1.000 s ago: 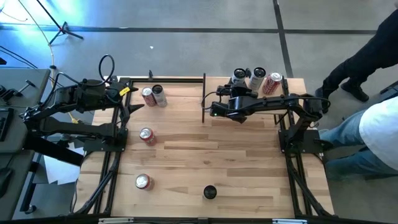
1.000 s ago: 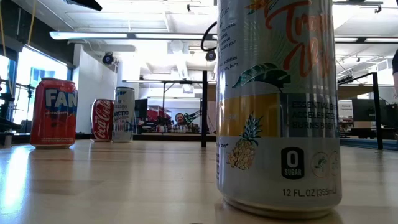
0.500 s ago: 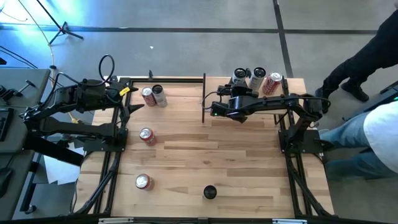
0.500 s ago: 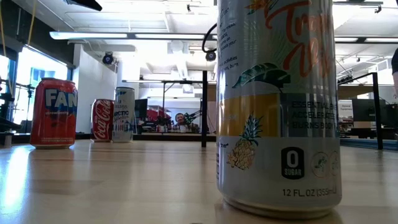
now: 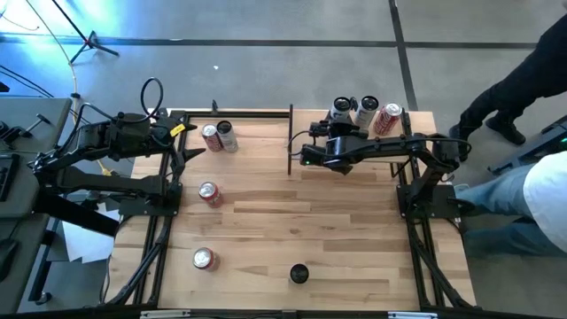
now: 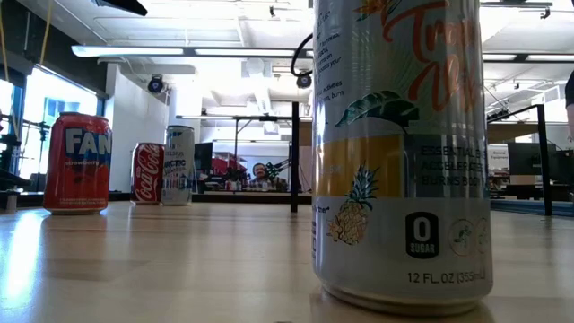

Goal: Place canned beverage on shelf
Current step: Put the white soda can on the shelf

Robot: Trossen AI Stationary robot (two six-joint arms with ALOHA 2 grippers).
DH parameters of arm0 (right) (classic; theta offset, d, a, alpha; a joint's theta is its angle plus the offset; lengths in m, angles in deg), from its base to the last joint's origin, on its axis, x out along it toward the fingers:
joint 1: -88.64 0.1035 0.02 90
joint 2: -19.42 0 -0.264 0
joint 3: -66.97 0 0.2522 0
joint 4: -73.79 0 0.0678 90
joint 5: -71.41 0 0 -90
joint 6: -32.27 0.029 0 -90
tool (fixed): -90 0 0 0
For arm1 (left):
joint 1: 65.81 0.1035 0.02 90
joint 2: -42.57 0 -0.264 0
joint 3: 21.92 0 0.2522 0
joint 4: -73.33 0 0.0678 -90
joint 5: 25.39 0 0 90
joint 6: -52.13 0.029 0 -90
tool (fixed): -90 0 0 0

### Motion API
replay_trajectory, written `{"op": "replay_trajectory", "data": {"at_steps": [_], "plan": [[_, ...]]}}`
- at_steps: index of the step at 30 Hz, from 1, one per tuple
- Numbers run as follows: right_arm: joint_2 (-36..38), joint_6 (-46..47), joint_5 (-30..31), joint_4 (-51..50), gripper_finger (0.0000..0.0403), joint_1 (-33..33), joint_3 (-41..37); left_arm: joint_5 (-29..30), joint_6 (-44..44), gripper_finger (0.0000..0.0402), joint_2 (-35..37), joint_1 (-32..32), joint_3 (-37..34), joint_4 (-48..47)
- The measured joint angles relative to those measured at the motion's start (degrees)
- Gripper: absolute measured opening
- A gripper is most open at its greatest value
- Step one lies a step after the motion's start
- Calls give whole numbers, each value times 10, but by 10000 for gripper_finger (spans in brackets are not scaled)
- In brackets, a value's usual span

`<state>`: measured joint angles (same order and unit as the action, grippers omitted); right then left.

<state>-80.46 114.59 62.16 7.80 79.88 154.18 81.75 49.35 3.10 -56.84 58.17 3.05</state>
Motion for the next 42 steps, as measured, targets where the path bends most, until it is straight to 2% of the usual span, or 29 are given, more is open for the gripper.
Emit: {"op": "replay_trajectory", "data": {"at_steps": [13,42], "plan": [[-1,-18,-37,-2,275,2,0,0,0,335,0,0,0,0],[-1,0,-61,-6,275,12,0,0,0,335,0,0,0,0]]}}
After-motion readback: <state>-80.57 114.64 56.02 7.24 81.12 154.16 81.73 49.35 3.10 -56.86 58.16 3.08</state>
